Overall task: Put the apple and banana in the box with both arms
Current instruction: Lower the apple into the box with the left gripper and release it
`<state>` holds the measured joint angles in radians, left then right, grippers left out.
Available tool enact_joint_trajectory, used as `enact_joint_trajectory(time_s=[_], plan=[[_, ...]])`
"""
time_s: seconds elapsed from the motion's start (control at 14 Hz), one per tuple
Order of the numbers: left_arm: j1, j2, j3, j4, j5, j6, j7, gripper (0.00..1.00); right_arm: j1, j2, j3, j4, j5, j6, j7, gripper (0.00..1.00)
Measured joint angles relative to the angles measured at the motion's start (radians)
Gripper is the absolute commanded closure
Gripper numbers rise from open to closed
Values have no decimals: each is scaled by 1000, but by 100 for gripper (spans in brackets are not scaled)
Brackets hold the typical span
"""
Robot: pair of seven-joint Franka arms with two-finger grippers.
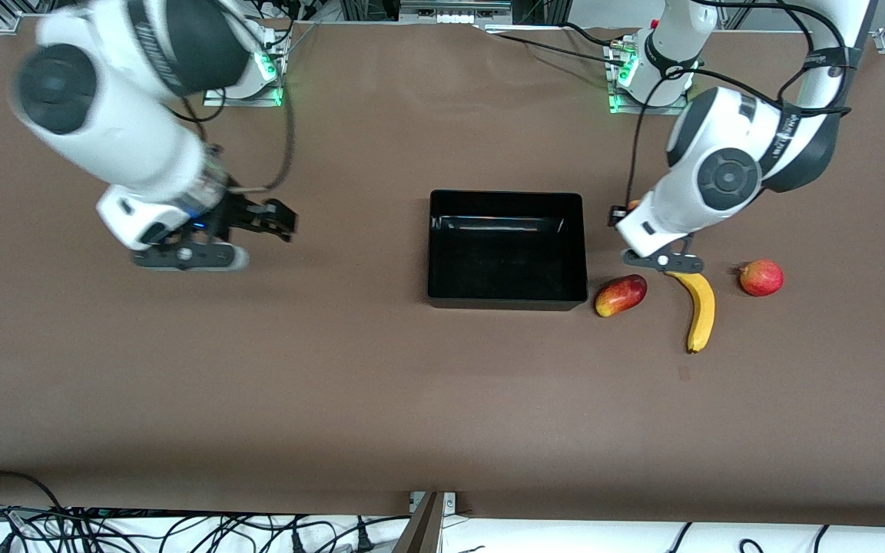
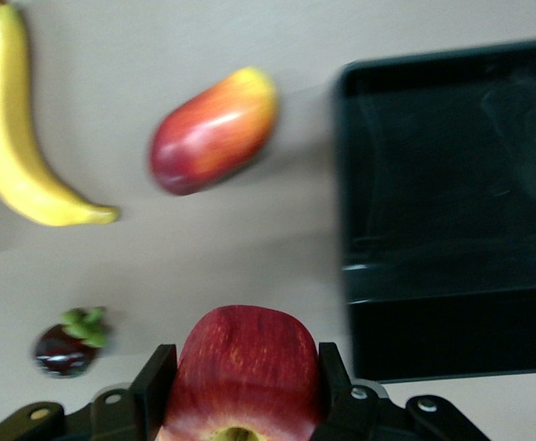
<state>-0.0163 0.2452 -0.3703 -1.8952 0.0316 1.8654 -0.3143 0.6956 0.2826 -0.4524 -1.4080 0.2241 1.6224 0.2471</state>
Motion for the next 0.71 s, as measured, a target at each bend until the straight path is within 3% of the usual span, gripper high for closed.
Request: enact_joint_trajectory(time_s=[0.14,0.5,0.57,0.64,0.71], plan=[[-40,100,-62,67,1,2,-158,86,-50,-107,-13,-114,-15,-1,-70,0],[-122,314,-65,87,53,110,-238,82,-98,-264,-13,-222,-116,-24,-190,0],[-123,335,-65,86,55,119,-238,60,-122,-271,-11,-229,-118,-27,-221,0],[-125,349,-65,86,55,126,-238,1,-154,-273,1,-237,-126,-29,-246,0],[-127,359,-65,85,55,133,-246,0,-198,-276,32,-246,-145,-30,-263,0]])
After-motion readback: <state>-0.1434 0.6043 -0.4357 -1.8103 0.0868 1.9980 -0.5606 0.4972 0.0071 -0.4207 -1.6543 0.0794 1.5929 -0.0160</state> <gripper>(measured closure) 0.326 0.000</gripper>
